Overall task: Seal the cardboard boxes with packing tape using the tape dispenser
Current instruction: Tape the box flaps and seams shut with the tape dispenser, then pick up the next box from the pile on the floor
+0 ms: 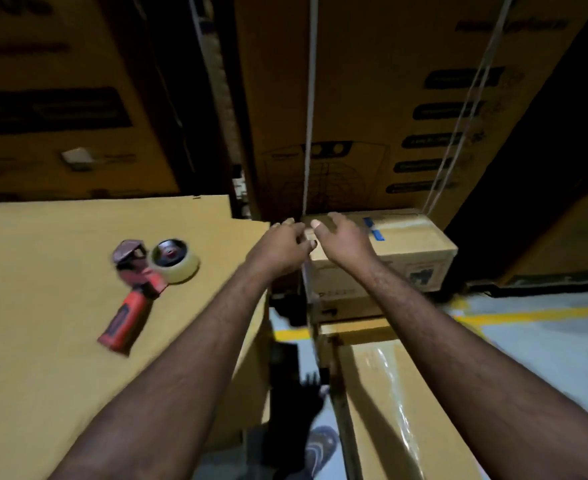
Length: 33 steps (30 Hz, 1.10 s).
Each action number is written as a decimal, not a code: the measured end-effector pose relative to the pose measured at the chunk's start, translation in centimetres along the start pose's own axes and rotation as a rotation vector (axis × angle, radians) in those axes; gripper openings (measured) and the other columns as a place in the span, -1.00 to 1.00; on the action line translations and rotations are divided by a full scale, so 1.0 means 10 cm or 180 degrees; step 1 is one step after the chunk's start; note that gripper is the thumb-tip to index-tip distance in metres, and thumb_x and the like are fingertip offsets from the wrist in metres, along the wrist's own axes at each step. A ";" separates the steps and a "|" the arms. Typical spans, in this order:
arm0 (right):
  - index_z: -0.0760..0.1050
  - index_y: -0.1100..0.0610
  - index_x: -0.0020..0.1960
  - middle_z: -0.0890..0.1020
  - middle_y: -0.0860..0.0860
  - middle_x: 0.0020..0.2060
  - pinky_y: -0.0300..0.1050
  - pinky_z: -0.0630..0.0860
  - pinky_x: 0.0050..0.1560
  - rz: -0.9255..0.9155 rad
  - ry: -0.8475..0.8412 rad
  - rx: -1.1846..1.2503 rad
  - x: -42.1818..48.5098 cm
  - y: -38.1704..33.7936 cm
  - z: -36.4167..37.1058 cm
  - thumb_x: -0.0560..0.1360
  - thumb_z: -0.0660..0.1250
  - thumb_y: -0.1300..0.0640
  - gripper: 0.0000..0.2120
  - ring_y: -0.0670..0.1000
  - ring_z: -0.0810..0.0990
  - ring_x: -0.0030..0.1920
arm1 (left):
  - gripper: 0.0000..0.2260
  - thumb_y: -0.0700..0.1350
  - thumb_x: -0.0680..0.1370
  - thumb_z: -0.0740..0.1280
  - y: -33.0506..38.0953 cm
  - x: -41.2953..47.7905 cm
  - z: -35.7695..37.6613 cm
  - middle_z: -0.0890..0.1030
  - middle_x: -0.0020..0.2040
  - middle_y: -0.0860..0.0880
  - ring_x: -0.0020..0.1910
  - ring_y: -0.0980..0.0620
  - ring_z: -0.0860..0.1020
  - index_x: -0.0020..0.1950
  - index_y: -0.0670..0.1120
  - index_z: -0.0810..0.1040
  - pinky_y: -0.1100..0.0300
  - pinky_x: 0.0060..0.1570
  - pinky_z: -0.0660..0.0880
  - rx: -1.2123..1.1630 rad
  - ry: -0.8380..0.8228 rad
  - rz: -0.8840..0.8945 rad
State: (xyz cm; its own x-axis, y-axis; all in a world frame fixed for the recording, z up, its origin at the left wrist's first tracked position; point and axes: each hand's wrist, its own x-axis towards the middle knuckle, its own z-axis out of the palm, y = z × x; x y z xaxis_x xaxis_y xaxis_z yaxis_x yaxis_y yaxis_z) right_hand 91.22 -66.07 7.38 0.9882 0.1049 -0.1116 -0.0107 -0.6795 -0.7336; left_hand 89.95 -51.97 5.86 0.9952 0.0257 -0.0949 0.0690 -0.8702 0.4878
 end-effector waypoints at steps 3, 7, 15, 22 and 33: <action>0.22 0.08 0.58 0.38 0.09 0.50 -0.04 0.36 0.33 -0.0413 -0.0233 0.0018 -0.47 -0.28 0.21 0.63 0.16 -0.23 -0.38 0.13 0.39 0.45 | -0.46 0.14 0.66 0.27 -0.24 -0.80 -0.21 0.26 0.62 -0.03 0.54 -0.10 0.33 0.60 -0.02 0.32 0.01 0.46 0.34 -0.0349 0.0293 -0.0370; 0.22 0.04 0.58 0.37 0.08 0.51 -0.03 0.36 0.29 -0.0833 -0.0564 0.0082 -1.05 -0.72 0.56 0.62 0.14 -0.28 -0.35 0.15 0.39 0.45 | -0.50 0.18 0.64 0.28 -0.65 -1.80 -0.52 0.42 0.53 0.02 0.45 -0.03 0.44 0.55 0.03 0.41 0.14 0.33 0.40 -0.0735 0.0745 -0.0766; 0.35 0.06 0.50 0.48 0.09 0.42 -0.06 0.41 0.22 -0.1803 -0.1288 0.0049 -2.04 -1.60 1.33 0.64 0.17 -0.21 -0.46 0.12 0.47 0.35 | -0.51 0.19 0.63 0.30 -1.42 -3.39 -0.94 0.51 0.46 0.01 0.38 0.00 0.49 0.51 0.02 0.46 0.22 0.19 0.39 -0.1332 0.1717 -0.1722; 0.35 0.02 0.51 0.55 0.09 0.34 -0.06 0.48 0.15 -0.2380 -0.2227 -0.0258 -3.03 -2.12 2.42 0.60 0.27 -0.17 -0.46 0.08 0.53 0.29 | -0.53 0.20 0.63 0.30 -2.19 -4.77 -0.78 0.52 0.45 0.02 0.39 0.00 0.50 0.47 0.00 0.51 0.15 0.30 0.38 -0.1449 0.2238 -0.2672; 0.40 0.11 0.48 0.55 0.15 0.34 -0.09 0.43 0.23 -0.2787 -0.3817 -0.1016 -4.70 -2.39 4.43 0.59 0.32 -0.13 -0.45 0.10 0.53 0.31 | -0.59 0.17 0.64 0.28 -3.44 -6.80 -0.13 0.60 0.35 0.01 0.34 0.00 0.53 0.35 -0.04 0.62 0.13 0.29 0.43 -0.1901 0.2862 -0.4082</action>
State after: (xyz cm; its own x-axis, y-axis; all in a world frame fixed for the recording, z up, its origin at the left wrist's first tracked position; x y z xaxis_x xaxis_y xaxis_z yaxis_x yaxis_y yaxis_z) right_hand 38.23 -22.61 0.46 -0.0408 0.9501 -0.3092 0.6836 -0.1991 -0.7021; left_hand 19.97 -23.12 -3.37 -0.0159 0.9611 -0.2759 0.6182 0.2263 0.7527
